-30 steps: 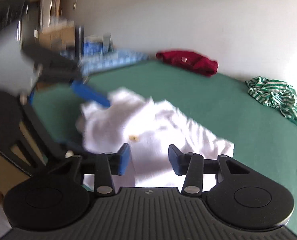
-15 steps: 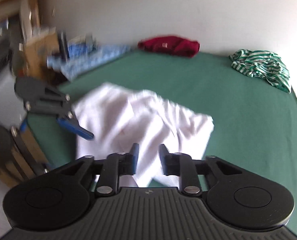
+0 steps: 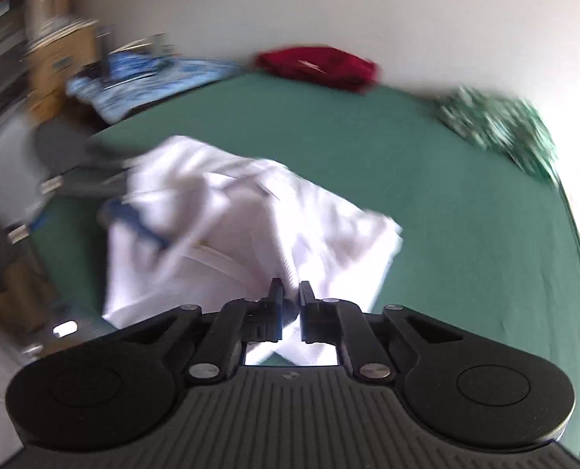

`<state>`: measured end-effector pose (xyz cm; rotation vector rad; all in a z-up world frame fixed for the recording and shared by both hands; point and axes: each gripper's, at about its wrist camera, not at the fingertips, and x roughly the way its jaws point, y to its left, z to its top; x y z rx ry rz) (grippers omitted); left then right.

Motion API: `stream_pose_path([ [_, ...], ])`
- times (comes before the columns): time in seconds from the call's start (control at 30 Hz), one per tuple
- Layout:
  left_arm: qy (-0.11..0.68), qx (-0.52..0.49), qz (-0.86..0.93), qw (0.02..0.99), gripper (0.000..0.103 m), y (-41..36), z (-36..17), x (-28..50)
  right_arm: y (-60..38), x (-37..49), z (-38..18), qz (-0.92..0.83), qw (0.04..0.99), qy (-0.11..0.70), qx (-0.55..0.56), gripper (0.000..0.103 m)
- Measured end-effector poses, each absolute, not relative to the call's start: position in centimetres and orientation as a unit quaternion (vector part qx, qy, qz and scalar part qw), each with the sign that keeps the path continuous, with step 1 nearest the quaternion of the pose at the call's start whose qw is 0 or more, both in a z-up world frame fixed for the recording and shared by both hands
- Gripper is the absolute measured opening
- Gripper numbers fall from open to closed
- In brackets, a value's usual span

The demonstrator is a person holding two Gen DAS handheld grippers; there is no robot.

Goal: Fold clothes

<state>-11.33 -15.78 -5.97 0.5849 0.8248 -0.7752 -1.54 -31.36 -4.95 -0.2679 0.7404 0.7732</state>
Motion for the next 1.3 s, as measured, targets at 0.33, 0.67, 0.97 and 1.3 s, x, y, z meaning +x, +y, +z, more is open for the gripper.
stream_pose_path([
  [0.33,0.392,0.208,-0.290,0.848,0.083,-13.0,-5.2,-11.4,-27.4,0.3,-3.9,0.478,0.826,0.301,-0.006,0.042],
  [0.67,0.388,0.228,-0.283,0.847,0.087,-12.9,-5.0,-11.7,-28.6,4.2,-3.9,0.579,0.704,0.410,0.006,0.005],
  [0.97,0.409,0.239,-0.287,0.833,0.089,-12.7,-5.5,-12.1,-28.1,1.4,-4.8,0.501,0.779,0.377,-0.024,0.054],
  [1.3,0.399,0.216,-0.244,0.857,0.089,-12.9,-3.7,-13.9,-32.8,-3.5,-3.3,0.461,0.807,0.355,-0.103,0.023],
])
